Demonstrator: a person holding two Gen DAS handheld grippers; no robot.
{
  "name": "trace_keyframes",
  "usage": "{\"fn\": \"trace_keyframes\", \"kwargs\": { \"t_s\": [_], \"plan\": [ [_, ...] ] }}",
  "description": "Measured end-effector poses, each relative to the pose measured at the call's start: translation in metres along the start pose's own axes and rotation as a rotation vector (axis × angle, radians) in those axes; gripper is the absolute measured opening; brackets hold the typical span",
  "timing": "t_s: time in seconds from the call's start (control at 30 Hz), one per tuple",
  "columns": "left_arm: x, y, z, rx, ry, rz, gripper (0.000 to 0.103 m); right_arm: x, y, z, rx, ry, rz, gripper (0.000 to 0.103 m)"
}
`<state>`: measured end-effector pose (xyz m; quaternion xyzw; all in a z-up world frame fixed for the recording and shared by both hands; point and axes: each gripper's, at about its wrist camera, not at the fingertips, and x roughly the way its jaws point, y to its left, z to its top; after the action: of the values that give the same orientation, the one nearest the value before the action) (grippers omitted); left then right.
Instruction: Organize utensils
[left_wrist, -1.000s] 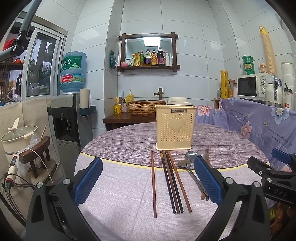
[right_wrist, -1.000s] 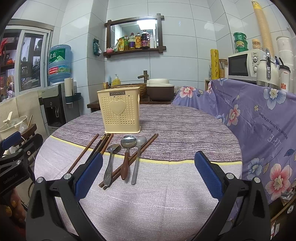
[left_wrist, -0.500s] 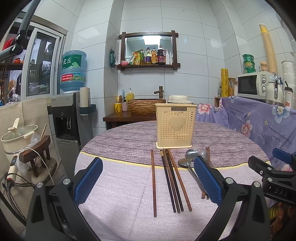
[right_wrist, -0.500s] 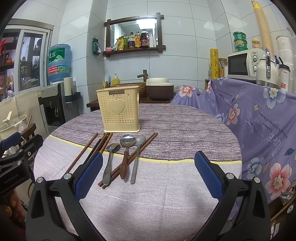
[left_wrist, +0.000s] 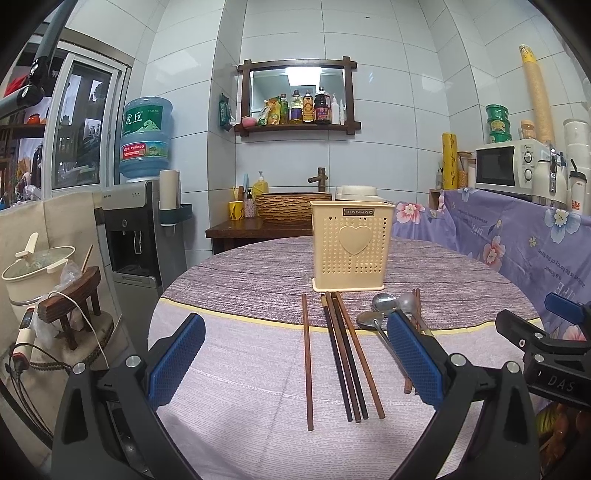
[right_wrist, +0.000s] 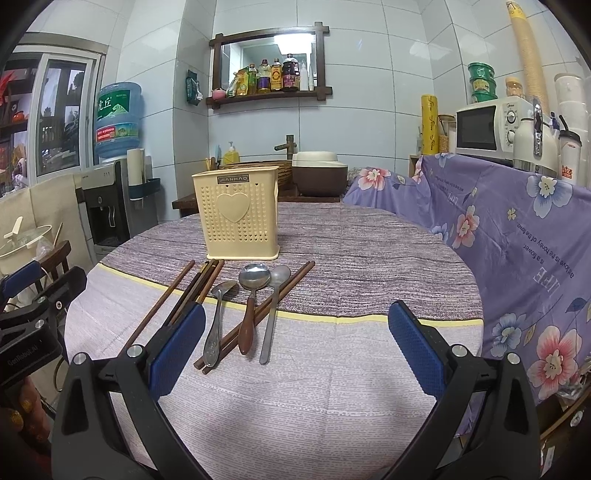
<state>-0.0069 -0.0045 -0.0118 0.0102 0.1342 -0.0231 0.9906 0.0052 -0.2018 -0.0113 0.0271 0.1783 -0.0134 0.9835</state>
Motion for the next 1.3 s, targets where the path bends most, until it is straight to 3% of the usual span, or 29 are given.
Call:
{"fn": "trace_keyframes", "kwargs": {
  "t_s": [0.37,0.53,0.7,0.77,0.9,1.0,1.13,1.3],
  "plan": [
    [0.009,0.001,0.000,0.010,0.029,0.011,0.098,0.011,0.002,0.001,-0.018,0.035,0.000,0.098],
    [0.038,0.010,0.000,0.048,0.167,0.025,0.098,0.036,-0.008,0.008,-0.031,0.142,0.024,0.098],
    [0.082,0.025,0.004,0.115,0.318,-0.027,0.098,0.073,-0.014,0.031,-0.078,0.227,0.063,0.097],
    [0.102,0.024,0.007,0.158,0.384,-0.061,0.096,0.094,-0.013,0.039,-0.087,0.263,0.082,0.093],
    [0.140,0.020,0.012,0.213,0.490,-0.087,0.076,0.147,-0.008,0.044,-0.068,0.404,0.149,0.071],
    [0.158,0.018,0.016,0.209,0.534,-0.118,0.068,0.174,0.005,0.042,-0.117,0.481,0.152,0.066],
    [0.174,0.011,0.016,0.230,0.583,-0.130,0.055,0.197,0.015,0.033,-0.151,0.564,0.142,0.045],
    [0.185,0.013,0.016,0.207,0.629,-0.131,0.052,0.197,0.016,0.028,-0.136,0.592,0.144,0.035]
  ]
}}
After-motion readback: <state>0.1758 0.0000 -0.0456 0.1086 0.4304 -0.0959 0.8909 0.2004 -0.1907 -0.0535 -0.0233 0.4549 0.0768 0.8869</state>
